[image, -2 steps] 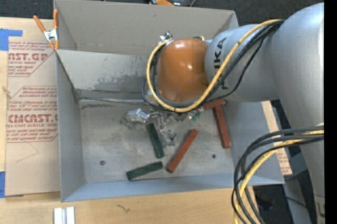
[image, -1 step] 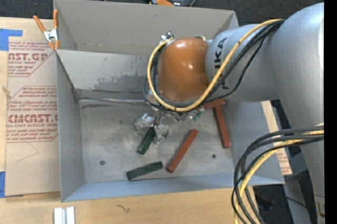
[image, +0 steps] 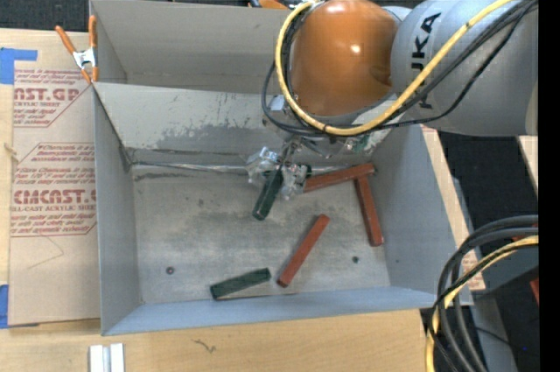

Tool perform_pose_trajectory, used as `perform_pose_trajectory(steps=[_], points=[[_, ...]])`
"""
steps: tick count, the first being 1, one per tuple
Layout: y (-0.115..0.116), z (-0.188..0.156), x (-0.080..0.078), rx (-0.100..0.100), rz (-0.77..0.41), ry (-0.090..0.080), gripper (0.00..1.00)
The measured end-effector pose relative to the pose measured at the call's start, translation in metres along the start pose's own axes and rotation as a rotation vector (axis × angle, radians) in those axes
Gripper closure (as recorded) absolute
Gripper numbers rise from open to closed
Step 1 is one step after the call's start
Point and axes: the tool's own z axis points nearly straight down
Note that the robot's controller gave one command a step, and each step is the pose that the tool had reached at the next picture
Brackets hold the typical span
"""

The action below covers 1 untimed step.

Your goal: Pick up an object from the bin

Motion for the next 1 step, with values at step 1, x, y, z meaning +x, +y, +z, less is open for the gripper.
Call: perform_pose_trajectory(steps=[1], points=[[0.0179,-0.0659,0.0084,-0.002,0.021,0.001,1.00]])
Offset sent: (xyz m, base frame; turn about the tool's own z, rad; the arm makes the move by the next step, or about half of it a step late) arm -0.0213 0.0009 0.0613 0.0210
